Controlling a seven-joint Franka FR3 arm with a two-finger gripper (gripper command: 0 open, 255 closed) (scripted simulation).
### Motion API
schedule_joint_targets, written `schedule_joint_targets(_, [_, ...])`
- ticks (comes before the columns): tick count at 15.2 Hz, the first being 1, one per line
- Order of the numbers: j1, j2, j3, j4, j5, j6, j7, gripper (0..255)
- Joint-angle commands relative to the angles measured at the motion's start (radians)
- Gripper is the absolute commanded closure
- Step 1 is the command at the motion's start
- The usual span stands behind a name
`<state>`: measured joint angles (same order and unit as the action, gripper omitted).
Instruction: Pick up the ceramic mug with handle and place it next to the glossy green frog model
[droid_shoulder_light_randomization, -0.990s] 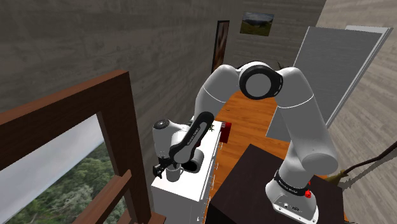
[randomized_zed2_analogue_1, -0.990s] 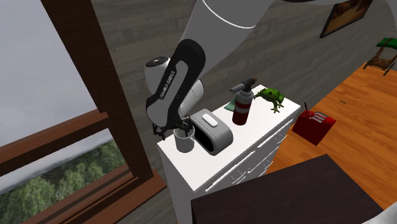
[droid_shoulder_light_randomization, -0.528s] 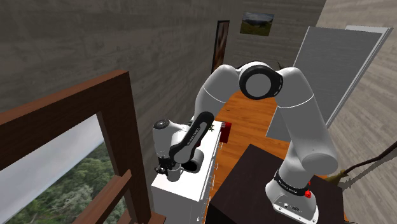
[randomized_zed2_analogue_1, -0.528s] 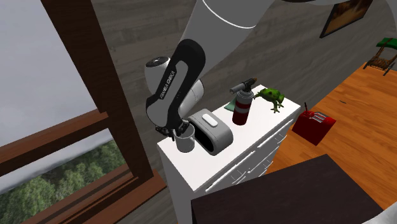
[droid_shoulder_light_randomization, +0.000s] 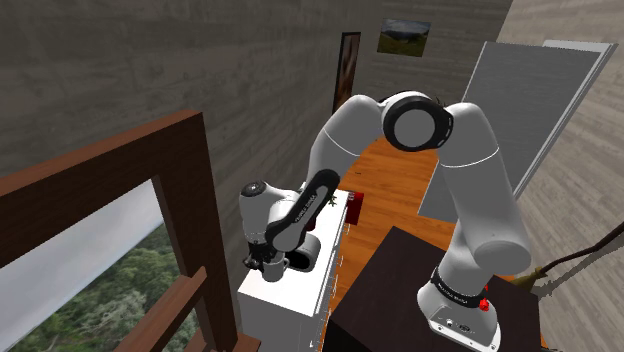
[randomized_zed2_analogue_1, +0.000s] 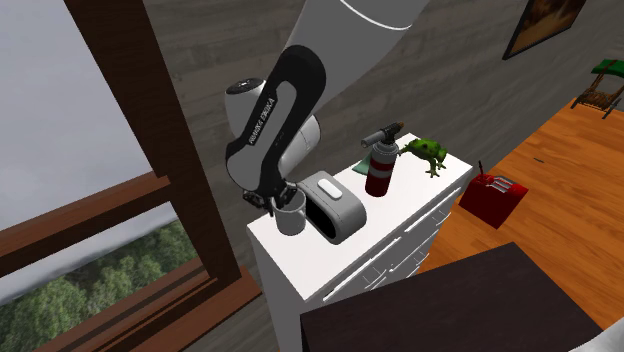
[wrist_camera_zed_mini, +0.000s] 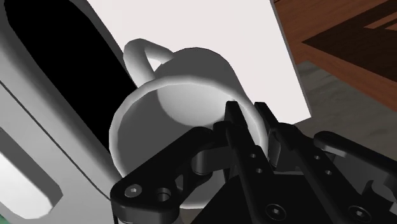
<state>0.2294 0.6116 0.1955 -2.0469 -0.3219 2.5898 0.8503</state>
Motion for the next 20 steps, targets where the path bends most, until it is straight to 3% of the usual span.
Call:
schedule_joint_targets(1, [-0.006, -0.024, 0.008, -0.006, 0.008, -0.018, -0.007, 255])
schedule_joint_targets(20, [-0.053, -0.235, 0.073, -0.031, 0.099, -0.199, -0.076, 255])
